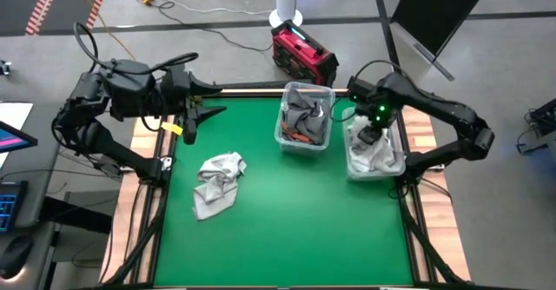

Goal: Sort towels by color in basket
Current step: Put the top gray towel into the right transparent bin

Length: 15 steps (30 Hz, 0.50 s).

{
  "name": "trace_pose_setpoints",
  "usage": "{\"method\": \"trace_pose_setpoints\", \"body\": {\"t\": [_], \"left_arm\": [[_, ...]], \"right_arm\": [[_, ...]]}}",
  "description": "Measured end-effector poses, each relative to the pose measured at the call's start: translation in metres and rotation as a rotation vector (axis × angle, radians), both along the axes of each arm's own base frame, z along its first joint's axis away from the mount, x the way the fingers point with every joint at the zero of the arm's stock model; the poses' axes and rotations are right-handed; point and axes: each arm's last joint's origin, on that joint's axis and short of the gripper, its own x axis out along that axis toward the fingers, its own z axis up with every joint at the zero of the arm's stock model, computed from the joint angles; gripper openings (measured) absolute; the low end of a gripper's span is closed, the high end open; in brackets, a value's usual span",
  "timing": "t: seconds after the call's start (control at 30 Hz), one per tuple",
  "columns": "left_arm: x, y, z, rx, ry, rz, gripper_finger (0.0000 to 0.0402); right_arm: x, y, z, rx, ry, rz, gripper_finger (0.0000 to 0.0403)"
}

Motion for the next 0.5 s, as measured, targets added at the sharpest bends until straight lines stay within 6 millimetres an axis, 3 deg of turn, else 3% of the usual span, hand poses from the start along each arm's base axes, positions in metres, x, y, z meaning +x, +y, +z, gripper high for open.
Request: {"method": "trace_pose_setpoints", "body": {"t": [0.17,0.4,0.5], "left_arm": [[0.000,-0.003,0.000,-0.006,-0.002,-0.014,0.0206],[0.000,-0.003,0.000,-0.009,-0.003,-0.017,0.0206],[0.000,-0.004,0.000,-0.013,-0.004,-0.022,0.0206]], "right_arm": [[-0.005,0.002,0.006,-0.052,-0.017,-0.089,0.0253],[0.004,0.002,-0.025,0.144,-0.196,-0.062,0.0253],[0.002,-0.003,-0.036,0.140,-0.220,-0.130,0.0253]]}}
